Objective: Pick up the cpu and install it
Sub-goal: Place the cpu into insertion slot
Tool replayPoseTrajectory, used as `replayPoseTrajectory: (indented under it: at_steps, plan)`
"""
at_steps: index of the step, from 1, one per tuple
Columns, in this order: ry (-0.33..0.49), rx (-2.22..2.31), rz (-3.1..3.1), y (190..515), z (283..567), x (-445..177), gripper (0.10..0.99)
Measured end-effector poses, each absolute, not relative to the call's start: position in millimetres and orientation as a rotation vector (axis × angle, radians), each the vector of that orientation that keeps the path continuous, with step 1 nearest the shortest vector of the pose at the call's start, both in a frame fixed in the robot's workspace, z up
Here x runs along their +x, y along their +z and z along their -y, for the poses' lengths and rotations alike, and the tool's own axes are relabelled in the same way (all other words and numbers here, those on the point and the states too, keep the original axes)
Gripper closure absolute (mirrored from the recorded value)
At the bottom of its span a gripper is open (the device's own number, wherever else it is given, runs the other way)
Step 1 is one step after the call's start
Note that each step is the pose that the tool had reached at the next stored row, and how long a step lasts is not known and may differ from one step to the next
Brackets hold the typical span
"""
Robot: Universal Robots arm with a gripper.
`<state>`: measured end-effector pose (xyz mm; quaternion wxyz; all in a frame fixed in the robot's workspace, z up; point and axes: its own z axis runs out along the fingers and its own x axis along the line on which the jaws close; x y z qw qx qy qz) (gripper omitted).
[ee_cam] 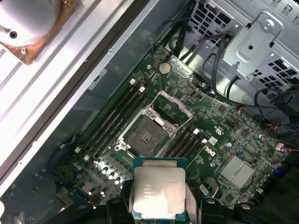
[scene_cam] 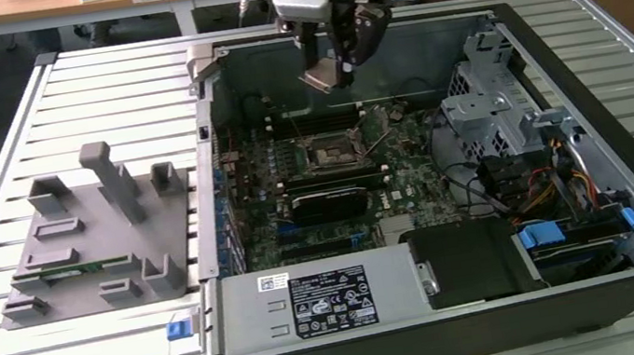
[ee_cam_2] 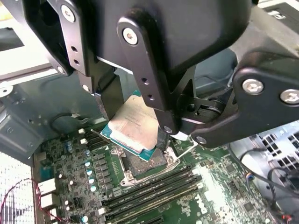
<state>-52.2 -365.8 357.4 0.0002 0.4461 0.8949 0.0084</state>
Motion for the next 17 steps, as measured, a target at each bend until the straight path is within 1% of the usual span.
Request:
replayPoseTrajectory:
  at_steps: [17]
  plan:
    - [0.024, 1.762, -2.597, 356.0, 365.4, -52.2, 0.553]
